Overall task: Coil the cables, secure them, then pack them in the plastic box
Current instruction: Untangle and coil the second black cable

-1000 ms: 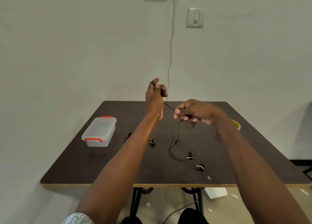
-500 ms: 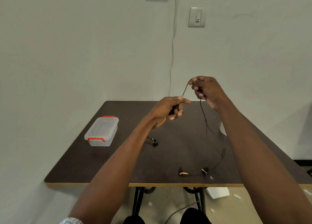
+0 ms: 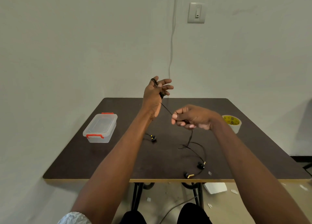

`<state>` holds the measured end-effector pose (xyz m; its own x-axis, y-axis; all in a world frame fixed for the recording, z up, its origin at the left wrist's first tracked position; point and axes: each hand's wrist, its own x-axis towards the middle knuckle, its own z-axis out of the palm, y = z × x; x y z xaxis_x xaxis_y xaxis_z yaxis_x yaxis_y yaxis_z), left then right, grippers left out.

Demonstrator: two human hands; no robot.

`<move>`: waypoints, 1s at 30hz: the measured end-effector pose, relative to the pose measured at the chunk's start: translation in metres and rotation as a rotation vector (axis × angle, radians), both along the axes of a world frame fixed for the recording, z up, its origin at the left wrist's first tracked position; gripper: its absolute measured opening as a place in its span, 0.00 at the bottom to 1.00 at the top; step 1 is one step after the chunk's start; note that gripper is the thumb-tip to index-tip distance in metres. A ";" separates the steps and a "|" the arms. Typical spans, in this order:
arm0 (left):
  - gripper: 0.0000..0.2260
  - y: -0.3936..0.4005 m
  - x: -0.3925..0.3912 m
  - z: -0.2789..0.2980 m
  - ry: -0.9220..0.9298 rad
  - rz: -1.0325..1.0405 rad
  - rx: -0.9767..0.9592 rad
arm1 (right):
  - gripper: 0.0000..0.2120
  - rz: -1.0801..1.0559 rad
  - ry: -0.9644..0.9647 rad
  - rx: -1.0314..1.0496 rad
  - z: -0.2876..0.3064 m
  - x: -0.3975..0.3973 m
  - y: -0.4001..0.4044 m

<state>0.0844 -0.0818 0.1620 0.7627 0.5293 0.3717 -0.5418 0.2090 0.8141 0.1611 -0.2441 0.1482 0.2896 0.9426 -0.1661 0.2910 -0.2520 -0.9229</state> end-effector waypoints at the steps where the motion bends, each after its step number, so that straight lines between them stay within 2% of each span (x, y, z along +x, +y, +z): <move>1: 0.18 0.002 0.000 -0.005 0.081 0.063 0.128 | 0.11 0.007 0.011 0.030 0.006 -0.001 -0.002; 3: 0.22 0.001 -0.002 -0.013 0.220 0.104 0.328 | 0.10 -0.028 0.019 0.131 0.020 -0.001 -0.006; 5: 0.23 -0.002 -0.005 -0.019 0.305 0.075 0.439 | 0.10 -0.109 -0.004 0.255 0.029 0.004 -0.005; 9: 0.16 -0.009 -0.011 -0.017 0.387 -0.073 0.534 | 0.10 -0.250 0.015 0.445 0.029 0.013 0.003; 13: 0.18 -0.018 -0.024 -0.007 0.487 -0.198 0.644 | 0.10 -0.393 -0.019 0.540 0.017 0.018 0.012; 16: 0.16 -0.017 -0.029 -0.006 0.420 -0.358 0.473 | 0.07 -0.486 -0.001 0.588 0.004 0.022 0.015; 19: 0.12 -0.014 -0.029 -0.003 0.207 -0.475 0.146 | 0.08 -0.537 0.083 0.585 -0.013 0.024 0.016; 21: 0.10 -0.016 -0.027 -0.001 0.069 -0.495 -0.046 | 0.11 -0.486 0.126 0.520 -0.025 0.021 0.017; 23: 0.10 -0.018 -0.022 0.002 -0.029 -0.420 -0.160 | 0.13 -0.403 0.154 0.411 -0.035 0.014 0.018; 27: 0.10 -0.009 -0.006 0.004 -0.186 -0.141 -0.329 | 0.14 -0.204 0.129 0.215 -0.044 0.001 0.012; 28: 0.11 -0.005 -0.003 0.002 -0.170 -0.061 -0.295 | 0.14 -0.159 0.112 0.192 -0.043 -0.001 0.008; 30: 0.15 -0.002 0.000 -0.005 -0.039 0.095 -0.080 | 0.14 -0.104 0.095 0.195 -0.035 -0.002 0.001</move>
